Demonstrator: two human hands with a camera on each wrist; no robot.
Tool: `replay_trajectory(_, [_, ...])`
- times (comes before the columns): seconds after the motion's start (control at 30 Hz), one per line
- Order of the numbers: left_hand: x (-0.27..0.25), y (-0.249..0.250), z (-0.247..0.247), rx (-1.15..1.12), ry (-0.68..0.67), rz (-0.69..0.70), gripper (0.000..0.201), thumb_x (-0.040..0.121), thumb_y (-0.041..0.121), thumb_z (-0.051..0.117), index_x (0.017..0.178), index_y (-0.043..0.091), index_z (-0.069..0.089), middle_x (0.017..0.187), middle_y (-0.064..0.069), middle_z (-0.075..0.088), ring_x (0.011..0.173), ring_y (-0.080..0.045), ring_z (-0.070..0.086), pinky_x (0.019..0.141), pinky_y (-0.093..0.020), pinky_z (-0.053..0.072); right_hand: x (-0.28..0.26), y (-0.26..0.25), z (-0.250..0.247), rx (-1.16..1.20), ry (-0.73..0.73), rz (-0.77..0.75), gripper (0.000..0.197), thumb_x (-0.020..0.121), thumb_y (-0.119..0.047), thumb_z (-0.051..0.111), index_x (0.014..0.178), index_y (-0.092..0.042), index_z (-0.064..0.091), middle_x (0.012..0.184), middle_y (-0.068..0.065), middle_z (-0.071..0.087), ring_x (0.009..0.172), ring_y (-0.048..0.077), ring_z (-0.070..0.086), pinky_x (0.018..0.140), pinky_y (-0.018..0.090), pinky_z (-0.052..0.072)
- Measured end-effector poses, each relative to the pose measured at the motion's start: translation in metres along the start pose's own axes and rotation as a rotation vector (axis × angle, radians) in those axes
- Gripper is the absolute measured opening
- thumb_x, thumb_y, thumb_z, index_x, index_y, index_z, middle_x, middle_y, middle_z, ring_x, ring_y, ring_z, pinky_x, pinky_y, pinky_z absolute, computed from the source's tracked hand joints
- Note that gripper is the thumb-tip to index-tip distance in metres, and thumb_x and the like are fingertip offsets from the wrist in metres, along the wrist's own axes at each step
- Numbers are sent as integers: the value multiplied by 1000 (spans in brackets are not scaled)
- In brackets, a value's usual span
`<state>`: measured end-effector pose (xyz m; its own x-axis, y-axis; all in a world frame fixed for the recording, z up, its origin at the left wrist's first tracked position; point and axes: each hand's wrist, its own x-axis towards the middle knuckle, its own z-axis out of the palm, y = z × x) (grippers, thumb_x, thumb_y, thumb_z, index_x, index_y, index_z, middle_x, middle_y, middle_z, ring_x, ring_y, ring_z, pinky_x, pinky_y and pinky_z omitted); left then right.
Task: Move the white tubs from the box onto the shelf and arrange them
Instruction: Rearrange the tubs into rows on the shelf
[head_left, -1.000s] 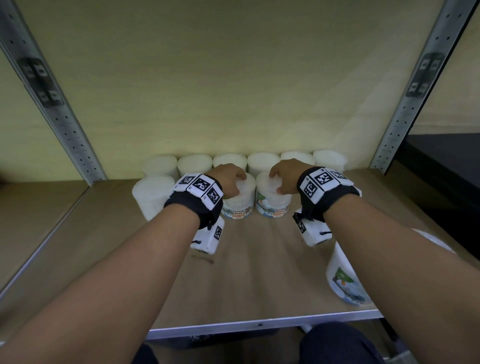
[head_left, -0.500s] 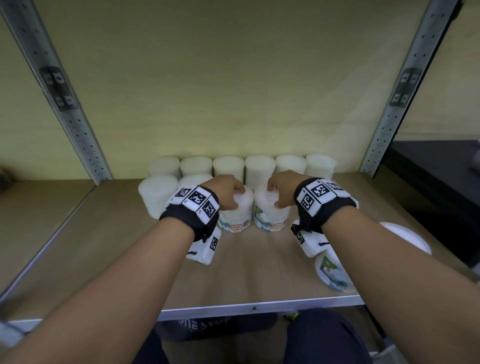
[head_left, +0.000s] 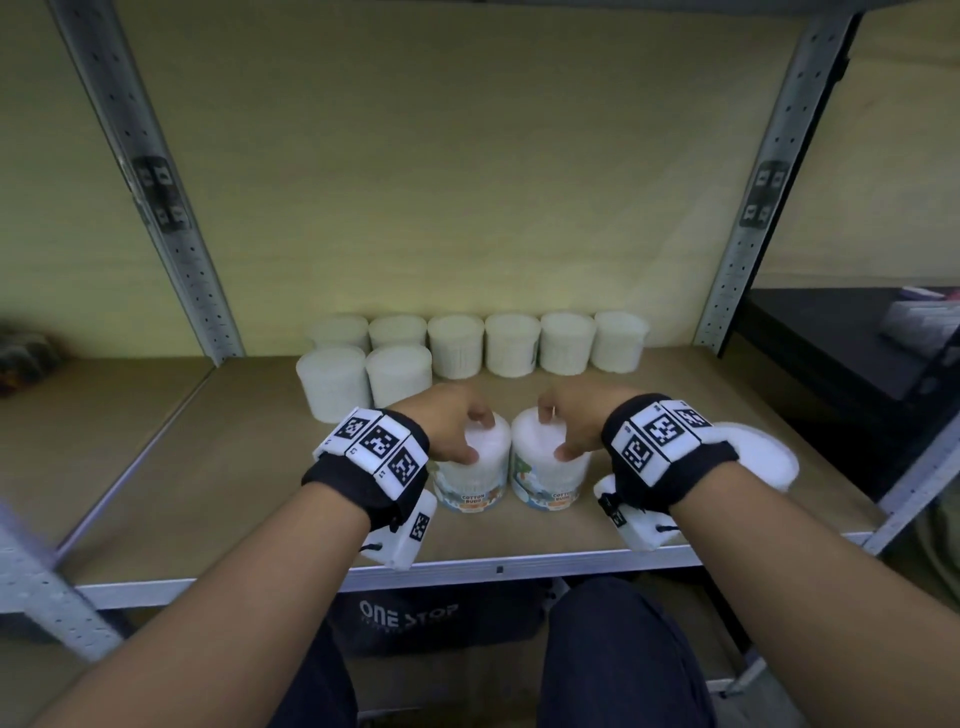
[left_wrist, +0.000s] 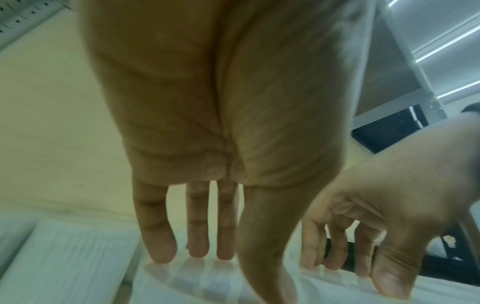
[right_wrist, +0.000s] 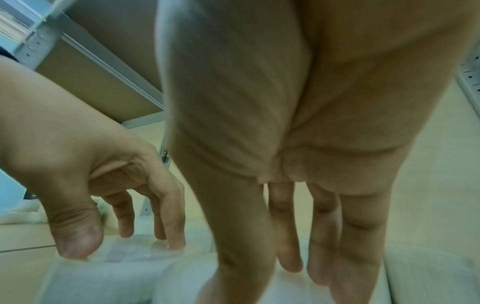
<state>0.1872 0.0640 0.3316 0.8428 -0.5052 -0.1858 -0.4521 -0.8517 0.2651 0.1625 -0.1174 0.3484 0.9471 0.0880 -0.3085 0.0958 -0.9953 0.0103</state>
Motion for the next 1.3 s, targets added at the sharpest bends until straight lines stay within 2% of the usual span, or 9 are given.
replay_trajectory(0.23, [-17, 9, 9, 4, -20, 43, 49, 83, 23, 71, 129, 24, 55, 136, 2, 50, 123, -18, 49, 88, -23, 37, -24, 10, 16, 122, -6, 15, 53, 82, -23, 73, 130, -20, 50, 135, 3, 49, 119, 24, 52, 100, 35, 45])
replay_trajectory(0.53, [-24, 14, 16, -3, -6, 54, 48, 82, 27, 72, 128, 27, 55, 134, 5, 51, 122, -19, 49, 102, -36, 43, -40, 17, 24, 202, 8, 21, 53, 84, -22, 71, 133, -22, 49, 140, 3, 45, 123, 23, 50, 103, 32, 41])
replay_trajectory(0.67, [-25, 13, 14, -6, -24, 60, 49, 84, 29, 70, 130, 27, 54, 136, 4, 50, 122, -18, 49, 100, -31, 42, -43, 17, 19, 226, -2, 17, 54, 83, -22, 72, 133, -22, 52, 138, 3, 48, 122, 22, 51, 103, 34, 43])
replay_trajectory(0.77, [-26, 10, 7, -52, -8, 46, 47, 88, 30, 64, 133, 25, 52, 139, 3, 50, 126, -17, 49, 100, -27, 40, -41, 17, 10, 263, 36, -6, 44, 86, -23, 70, 128, -22, 57, 130, 1, 56, 114, 19, 56, 98, 31, 45])
replay_trajectory(0.87, [-28, -3, -1, -92, 58, 12, 46, 90, 28, 61, 135, 23, 51, 140, 1, 51, 128, -15, 48, 103, -27, 40, -33, 12, 0, 330, 114, -33, 34, 87, -25, 66, 120, -19, 62, 118, 1, 63, 101, 16, 59, 92, 28, 47])
replay_trajectory(1.0, [-32, -32, -12, -123, 111, -74, 50, 91, 27, 60, 138, 20, 47, 142, -1, 49, 129, -15, 48, 104, -26, 39, -15, -10, -14, 445, 201, -86, 22, 87, -17, 64, 109, -14, 67, 105, 3, 68, 100, 19, 64, 91, 30, 52])
replay_trajectory(1.07, [-34, -48, -19, -122, 140, -123, 51, 91, 30, 59, 139, 20, 47, 142, 0, 50, 128, -15, 49, 102, -25, 39, -5, -24, -21, 452, 234, -129, 19, 88, -17, 63, 106, -12, 68, 102, 2, 68, 95, 17, 63, 84, 27, 50])
replay_trajectory(1.13, [-35, -65, -26, -126, 169, -170, 51, 90, 31, 60, 138, 19, 48, 140, 0, 52, 125, -16, 51, 100, -25, 40, 6, -39, -28, 442, 246, -164, 19, 90, -19, 62, 107, -14, 68, 102, 0, 65, 92, 14, 59, 78, 23, 45])
replay_trajectory(1.3, [-35, -109, -38, -172, 262, -254, 46, 88, 28, 63, 132, 16, 54, 133, -4, 55, 120, -20, 53, 98, -28, 43, 41, -75, -43, 386, 267, -215, 23, 89, -13, 58, 110, -14, 69, 111, 3, 66, 96, 16, 59, 80, 21, 43])
